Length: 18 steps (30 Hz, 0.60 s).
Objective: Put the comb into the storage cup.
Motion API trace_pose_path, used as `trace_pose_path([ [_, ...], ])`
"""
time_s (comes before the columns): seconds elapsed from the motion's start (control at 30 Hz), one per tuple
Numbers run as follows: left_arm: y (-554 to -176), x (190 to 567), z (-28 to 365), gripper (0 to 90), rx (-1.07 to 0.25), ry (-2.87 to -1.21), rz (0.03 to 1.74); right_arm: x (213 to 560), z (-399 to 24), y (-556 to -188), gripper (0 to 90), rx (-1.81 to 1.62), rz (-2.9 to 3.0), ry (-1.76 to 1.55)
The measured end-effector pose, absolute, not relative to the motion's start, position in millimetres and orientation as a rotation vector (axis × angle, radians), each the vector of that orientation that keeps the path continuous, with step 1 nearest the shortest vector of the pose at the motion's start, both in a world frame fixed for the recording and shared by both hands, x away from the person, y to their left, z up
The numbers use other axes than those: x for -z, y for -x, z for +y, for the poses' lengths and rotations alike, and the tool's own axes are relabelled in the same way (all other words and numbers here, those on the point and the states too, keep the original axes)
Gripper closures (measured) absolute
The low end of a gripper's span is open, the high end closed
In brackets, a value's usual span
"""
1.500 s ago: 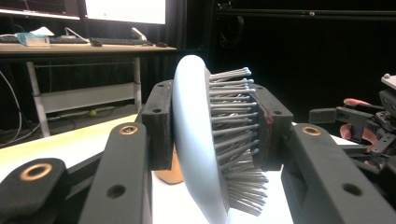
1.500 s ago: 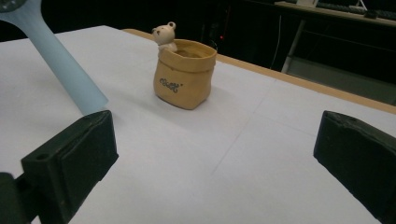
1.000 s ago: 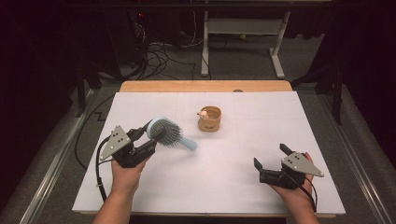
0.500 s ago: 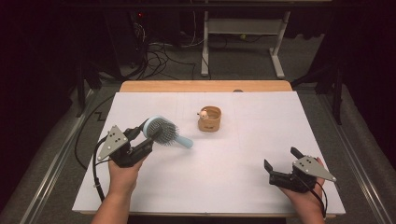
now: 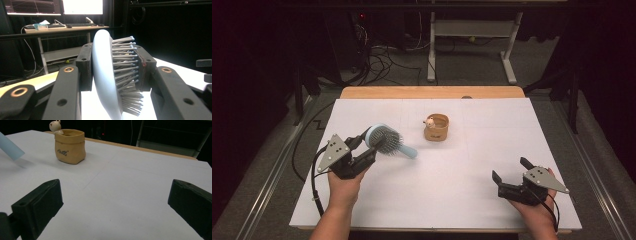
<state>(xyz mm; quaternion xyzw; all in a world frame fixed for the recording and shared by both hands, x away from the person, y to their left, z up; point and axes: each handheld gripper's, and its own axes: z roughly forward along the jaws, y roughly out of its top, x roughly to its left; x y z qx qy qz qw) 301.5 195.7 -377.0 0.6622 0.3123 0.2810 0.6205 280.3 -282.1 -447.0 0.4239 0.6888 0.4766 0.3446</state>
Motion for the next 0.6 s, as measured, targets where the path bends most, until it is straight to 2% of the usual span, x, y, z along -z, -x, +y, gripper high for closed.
trace_pose_path([
  [0.6, -300.3, 367.6, 195.9, 58.0, -0.639, -1.484, 0.719, 444.7, -282.9, -280.8, 0.1, -1.253, 1.771, -1.103],
])
